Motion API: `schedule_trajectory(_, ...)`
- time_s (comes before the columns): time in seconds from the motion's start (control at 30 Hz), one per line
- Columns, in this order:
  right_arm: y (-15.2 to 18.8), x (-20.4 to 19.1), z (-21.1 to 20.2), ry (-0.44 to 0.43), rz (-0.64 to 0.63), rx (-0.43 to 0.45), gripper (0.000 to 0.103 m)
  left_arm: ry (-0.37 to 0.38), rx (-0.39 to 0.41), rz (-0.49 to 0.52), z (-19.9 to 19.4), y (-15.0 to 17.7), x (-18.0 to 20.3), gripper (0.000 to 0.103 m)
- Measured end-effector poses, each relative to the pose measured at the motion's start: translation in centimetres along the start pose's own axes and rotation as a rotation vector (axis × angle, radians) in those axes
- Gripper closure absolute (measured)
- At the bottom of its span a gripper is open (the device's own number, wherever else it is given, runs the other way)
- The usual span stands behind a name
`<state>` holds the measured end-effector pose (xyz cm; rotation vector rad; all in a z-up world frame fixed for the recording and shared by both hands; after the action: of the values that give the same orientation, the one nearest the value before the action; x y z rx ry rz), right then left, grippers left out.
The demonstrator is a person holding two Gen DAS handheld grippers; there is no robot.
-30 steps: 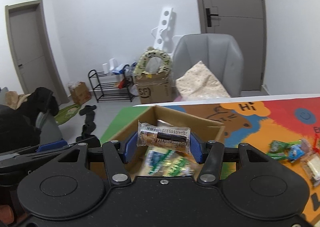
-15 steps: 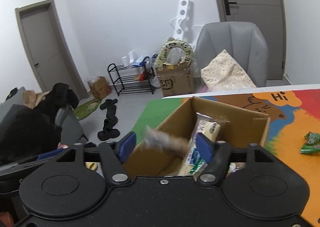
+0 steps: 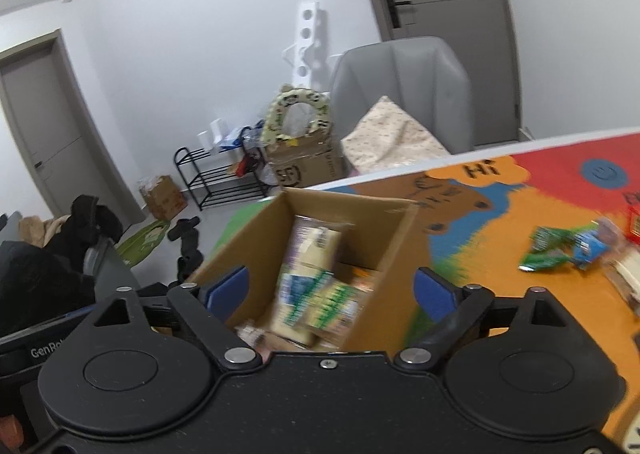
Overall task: Organize snacks
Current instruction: 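Reach the left tool to the green snack bag while the right tool reaches the white bread pack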
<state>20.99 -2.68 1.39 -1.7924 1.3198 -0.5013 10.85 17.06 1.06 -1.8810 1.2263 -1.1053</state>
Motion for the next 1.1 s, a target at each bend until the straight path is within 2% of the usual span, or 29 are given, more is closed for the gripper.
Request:
schedule_trajectory(0.17,0.4,3.2,-1.2,0.046,0.041,0.023,0.000,0.008,-0.007,0.063,0.7,0.7,3.2,0.010)
schedule_trajectory(0.57,1.9,9.9,-3.5,0.080,0.116,0.042,0.000,0.076,-0.028,0.147,2.4,2.3,9.7,0.006)
schedule_trajectory(1.1,3.8,19.0,-5.3,0.197,0.206,0.076,0.000,0.177,-0.075,0.228,5.2,4.3,15.8,0.006)
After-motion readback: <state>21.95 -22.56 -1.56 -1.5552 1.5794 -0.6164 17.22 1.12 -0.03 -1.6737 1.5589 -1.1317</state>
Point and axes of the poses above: each gripper's, at about its wrist camera, not at the fingertips, and z roughly the way its jaws point, x to its right, y to its underside, the point moved 1 cm from there along z, roughly the way its jaws point, and after that the axes turned 11 degrees about y, right-handed, at the moved point
